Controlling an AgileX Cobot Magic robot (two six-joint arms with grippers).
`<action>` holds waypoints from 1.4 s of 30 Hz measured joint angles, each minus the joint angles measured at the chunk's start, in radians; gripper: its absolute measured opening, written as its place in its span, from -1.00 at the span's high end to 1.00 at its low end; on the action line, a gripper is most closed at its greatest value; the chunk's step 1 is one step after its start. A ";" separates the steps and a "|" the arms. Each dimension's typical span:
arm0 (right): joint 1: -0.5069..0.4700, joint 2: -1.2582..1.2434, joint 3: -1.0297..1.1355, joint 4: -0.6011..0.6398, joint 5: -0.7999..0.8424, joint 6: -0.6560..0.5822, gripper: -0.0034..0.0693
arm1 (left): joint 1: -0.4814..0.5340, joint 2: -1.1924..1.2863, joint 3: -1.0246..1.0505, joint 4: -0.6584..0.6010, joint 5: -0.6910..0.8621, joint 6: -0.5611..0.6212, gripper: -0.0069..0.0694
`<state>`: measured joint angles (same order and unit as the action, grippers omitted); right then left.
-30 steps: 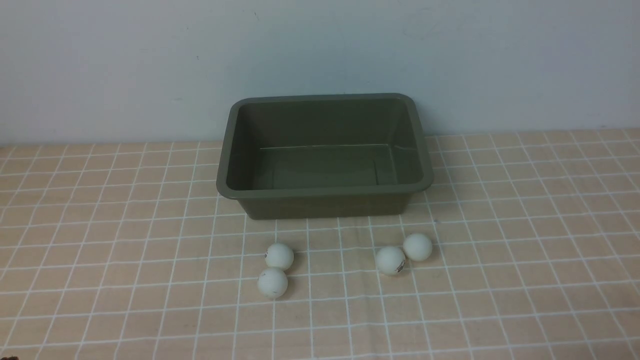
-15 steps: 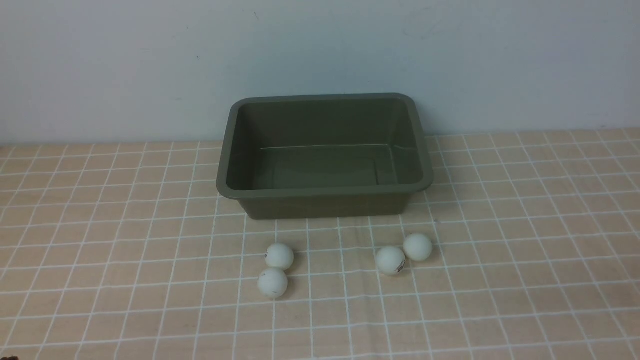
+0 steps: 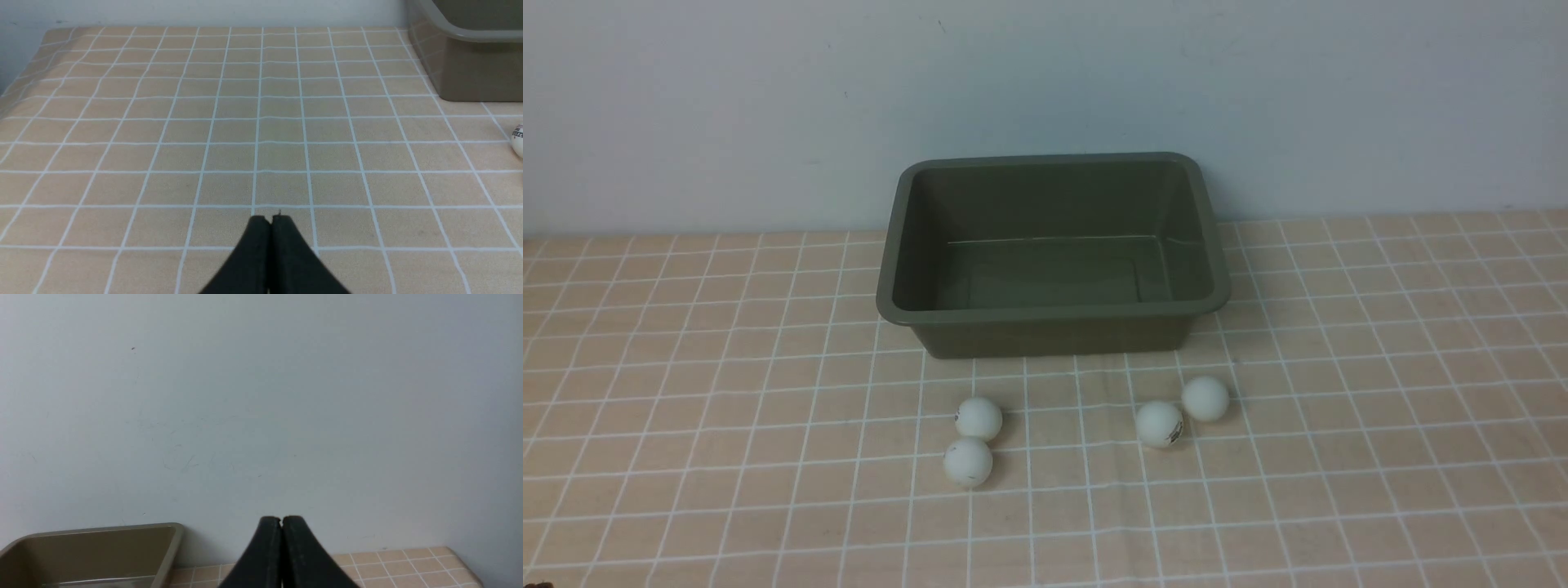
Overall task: Put the table tennis balls into the box on the light coffee tablecloth.
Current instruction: 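Reach for and grasp a ping pong ball on the table beside the basket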
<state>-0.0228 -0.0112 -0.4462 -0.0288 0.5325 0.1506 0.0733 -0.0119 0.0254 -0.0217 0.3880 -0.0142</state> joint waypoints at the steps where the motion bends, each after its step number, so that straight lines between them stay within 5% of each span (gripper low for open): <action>1: 0.000 0.000 0.000 0.006 0.000 0.000 0.96 | 0.000 0.000 0.000 0.000 0.000 0.000 1.00; 12: 0.000 0.000 0.000 0.029 0.000 0.000 0.96 | 0.000 0.000 0.003 -0.023 -0.034 -0.006 1.00; 19: 0.000 0.000 0.000 0.029 0.011 0.001 0.96 | 0.000 0.000 0.005 -0.374 -0.243 -0.128 1.00; 27: 0.000 0.000 0.000 0.029 0.039 -0.021 0.96 | 0.000 0.000 -0.005 -0.674 -0.347 -0.117 1.00; 35: 0.000 0.000 0.000 0.039 0.039 -0.074 0.96 | -0.013 0.042 -0.327 -0.566 0.057 0.219 1.00; 42: 0.000 0.000 0.000 0.132 0.041 -0.108 0.96 | -0.013 0.400 -0.564 -0.535 0.453 0.312 0.98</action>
<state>-0.0225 -0.0112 -0.4462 0.1035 0.5739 0.0424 0.0602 0.3877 -0.5390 -0.5562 0.8414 0.2979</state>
